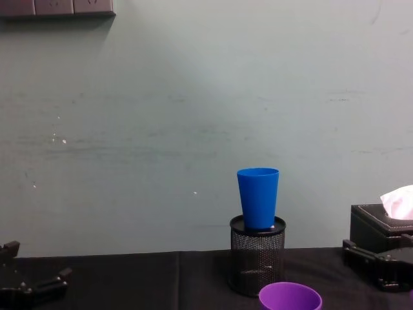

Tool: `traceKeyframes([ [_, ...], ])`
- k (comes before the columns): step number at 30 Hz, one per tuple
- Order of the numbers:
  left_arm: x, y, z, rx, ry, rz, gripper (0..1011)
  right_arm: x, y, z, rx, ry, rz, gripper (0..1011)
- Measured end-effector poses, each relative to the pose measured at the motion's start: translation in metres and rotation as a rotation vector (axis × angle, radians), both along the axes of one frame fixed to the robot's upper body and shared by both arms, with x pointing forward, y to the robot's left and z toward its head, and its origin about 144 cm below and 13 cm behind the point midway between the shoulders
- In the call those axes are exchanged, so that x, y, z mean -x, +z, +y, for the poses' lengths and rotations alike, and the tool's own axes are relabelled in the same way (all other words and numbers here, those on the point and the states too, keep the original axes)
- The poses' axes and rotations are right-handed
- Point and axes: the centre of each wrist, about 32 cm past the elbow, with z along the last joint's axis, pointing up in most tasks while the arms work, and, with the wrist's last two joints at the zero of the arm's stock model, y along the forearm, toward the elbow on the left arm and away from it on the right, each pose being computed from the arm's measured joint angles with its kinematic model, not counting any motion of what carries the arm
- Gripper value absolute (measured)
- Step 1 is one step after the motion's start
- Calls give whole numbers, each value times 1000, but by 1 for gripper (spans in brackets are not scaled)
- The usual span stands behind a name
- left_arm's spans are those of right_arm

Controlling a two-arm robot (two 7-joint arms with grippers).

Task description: Pick up one cup with a gripper and tap it against the other cup.

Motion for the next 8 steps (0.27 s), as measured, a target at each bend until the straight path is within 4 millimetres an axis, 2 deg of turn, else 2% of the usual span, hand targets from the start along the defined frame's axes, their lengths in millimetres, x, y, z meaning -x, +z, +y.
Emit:
traceKeyframes([
  [8,0,0,0,0,0,0,1005,0,0,0,0,0,0,1003],
])
